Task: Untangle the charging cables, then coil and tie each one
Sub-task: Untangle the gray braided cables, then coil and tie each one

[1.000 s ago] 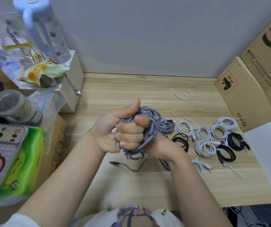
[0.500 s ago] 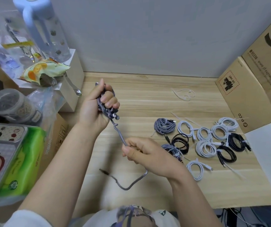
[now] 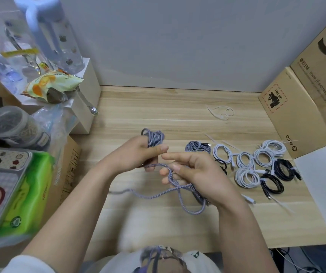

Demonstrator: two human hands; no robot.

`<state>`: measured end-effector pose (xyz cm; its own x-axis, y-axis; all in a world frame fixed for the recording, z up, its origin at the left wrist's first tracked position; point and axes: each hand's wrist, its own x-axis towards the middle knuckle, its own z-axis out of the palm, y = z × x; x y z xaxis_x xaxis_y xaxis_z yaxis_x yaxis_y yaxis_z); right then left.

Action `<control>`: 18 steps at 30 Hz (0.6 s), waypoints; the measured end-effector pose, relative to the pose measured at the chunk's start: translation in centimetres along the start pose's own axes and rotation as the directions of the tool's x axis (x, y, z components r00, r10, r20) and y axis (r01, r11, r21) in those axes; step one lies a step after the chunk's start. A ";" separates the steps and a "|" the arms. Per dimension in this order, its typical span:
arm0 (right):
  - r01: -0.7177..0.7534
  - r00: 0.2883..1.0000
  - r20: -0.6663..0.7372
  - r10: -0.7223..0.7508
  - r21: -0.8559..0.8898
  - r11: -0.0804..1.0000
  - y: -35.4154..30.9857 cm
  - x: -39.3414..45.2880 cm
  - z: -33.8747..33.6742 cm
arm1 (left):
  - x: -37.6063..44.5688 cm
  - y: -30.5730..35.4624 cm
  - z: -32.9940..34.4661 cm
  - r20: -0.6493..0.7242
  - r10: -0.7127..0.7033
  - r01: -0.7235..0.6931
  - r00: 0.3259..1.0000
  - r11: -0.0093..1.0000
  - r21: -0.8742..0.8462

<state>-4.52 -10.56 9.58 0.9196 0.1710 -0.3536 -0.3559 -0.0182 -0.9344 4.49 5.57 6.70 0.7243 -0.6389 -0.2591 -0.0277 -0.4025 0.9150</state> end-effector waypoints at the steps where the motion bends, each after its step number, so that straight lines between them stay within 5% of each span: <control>1: 0.007 0.998 -0.060 -0.009 -0.032 0.999 0.0 0.1 -0.3 | -0.3 0.0 -0.1 0.096 -0.007 0.007 0.995 1.000 -0.004; 4: 0.034 0.972 -0.229 -0.055 -0.095 0.995 0.4 0.4 -0.7 | -0.9 0.6 -0.3 0.252 -0.007 0.015 0.968 0.999 -0.030; 9: 0.082 0.904 -0.407 -0.135 -0.146 0.986 0.3 0.6 -1.2 | -1.3 1.2 -0.5 0.127 0.026 -0.017 0.992 0.997 -0.070; 18: 0.077 0.941 -0.288 -0.176 -0.323 0.943 1.0 1.2 -0.9 | -1.8 2.3 -0.1 -0.020 0.122 -0.123 0.992 0.963 -0.240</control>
<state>-3.64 -11.26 8.24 0.9761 -0.1197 -0.1814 -0.2110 -0.3220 -0.9229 3.22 5.82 9.33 0.7291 -0.6701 -0.1394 0.0494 -0.1515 0.9872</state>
